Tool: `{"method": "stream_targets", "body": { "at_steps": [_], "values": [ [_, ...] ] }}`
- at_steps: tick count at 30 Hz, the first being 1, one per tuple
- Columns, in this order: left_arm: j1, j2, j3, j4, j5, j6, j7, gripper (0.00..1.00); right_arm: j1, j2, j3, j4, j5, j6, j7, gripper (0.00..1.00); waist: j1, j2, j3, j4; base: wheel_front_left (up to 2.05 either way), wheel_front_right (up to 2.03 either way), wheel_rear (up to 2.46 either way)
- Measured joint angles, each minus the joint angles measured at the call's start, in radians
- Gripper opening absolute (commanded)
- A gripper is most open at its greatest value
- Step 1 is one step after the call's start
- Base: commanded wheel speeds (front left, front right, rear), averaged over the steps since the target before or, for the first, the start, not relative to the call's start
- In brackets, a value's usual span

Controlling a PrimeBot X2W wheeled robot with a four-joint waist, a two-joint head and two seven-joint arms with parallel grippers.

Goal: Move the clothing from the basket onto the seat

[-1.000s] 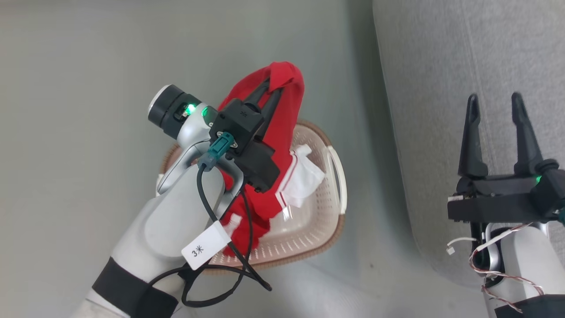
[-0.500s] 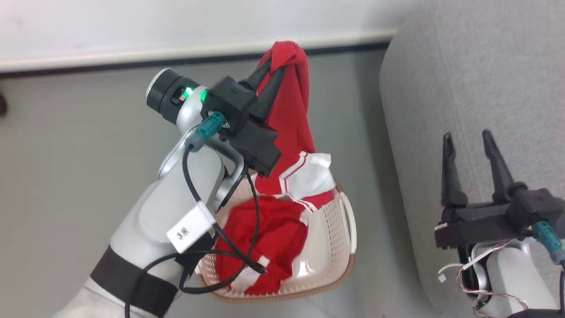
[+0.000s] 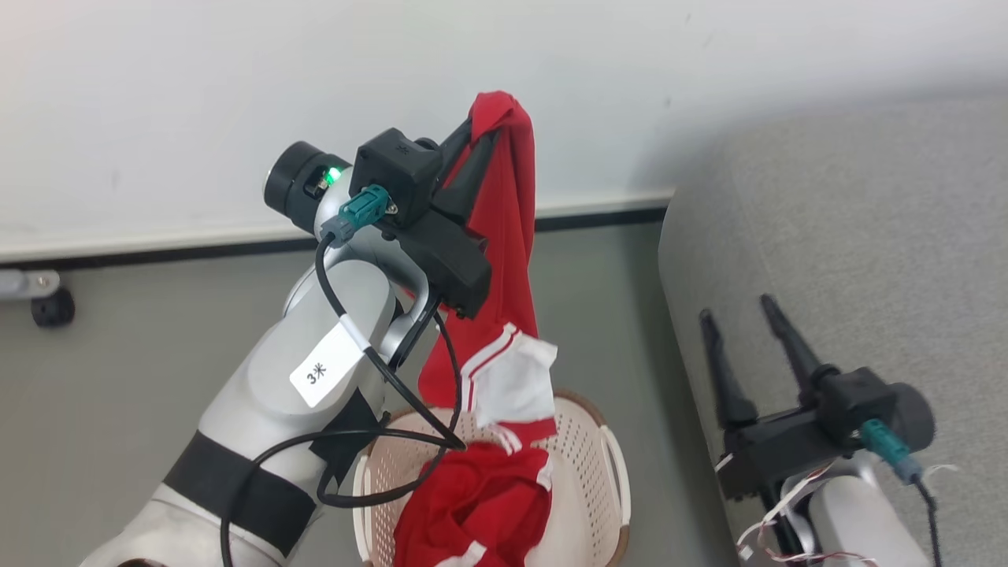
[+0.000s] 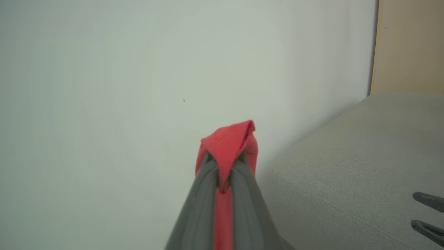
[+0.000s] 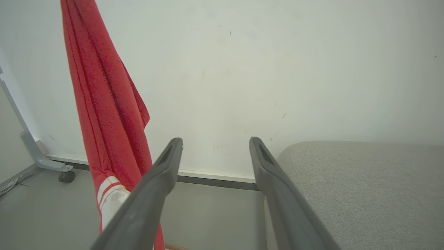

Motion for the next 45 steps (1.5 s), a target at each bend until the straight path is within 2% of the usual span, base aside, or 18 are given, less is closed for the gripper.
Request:
{"method": "stream_targets", "body": {
  "at_steps": [5, 11, 18, 31, 32, 33, 34, 45],
  "values": [
    [0.0, -0.001, -0.054, 0.03, -0.066, 0.003, 0.0, 0.0, 0.0, 0.007, 0.07, 0.061, -0.002, 0.026, 0.0, 1.0, 0.0, 0.0, -0.075, -0.01, 0.0, 0.0, 0.0],
    [0.004, -0.003, -0.133, 0.007, -0.141, 0.032, 0.0, 0.0, -0.002, 0.015, 0.176, 0.111, -0.005, 0.051, 0.0, 1.0, -0.0001, 0.0, -0.154, -0.022, 0.0, 0.0, 0.0],
    [0.004, -0.004, -0.223, -0.033, -0.207, 0.064, 0.0, 0.0, -0.042, 0.017, 0.251, 0.201, -0.008, 0.06, 0.0, 1.0, 0.0, 0.0, -0.208, -0.024, 0.0, 0.0, 0.0],
    [-0.004, -0.003, -0.364, -0.133, -0.307, 0.116, 0.001, 0.0, -0.17, 0.019, 0.381, 0.417, 0.001, 0.06, 0.0, 1.0, 0.0002, 0.0002, -0.22, 0.032, 0.0, 0.0, 0.0],
    [-0.006, -0.003, -0.371, -0.139, -0.322, 0.117, 0.001, 0.0, -0.186, 0.019, 0.388, 0.434, 0.003, 0.06, 0.0, 0.51, 0.0002, 0.0002, -0.219, 0.037, 0.0, 0.0, 0.0],
    [-0.009, -0.003, -0.379, -0.144, -0.331, 0.121, 0.001, 0.0, -0.201, 0.019, 0.396, 0.447, 0.009, 0.06, 0.0, 0.27, 0.0002, 0.0002, -0.218, 0.041, 0.0, 0.0, 0.0],
    [-0.013, -0.003, -0.386, -0.146, -0.335, 0.125, 0.001, 0.0, -0.216, 0.019, 0.402, 0.459, 0.012, 0.06, 0.0, 0.0, 0.0002, 0.0002, -0.217, 0.046, 0.0, 0.0, 0.0],
    [-0.016, -0.001, -0.357, -0.043, -0.357, 0.151, 0.001, 0.0, -0.271, 0.02, 0.439, 0.502, 0.082, 0.061, 0.0, 0.0, 0.0003, 0.0002, -0.198, 0.062, 0.0, 0.0, 0.0]
  ]
}}
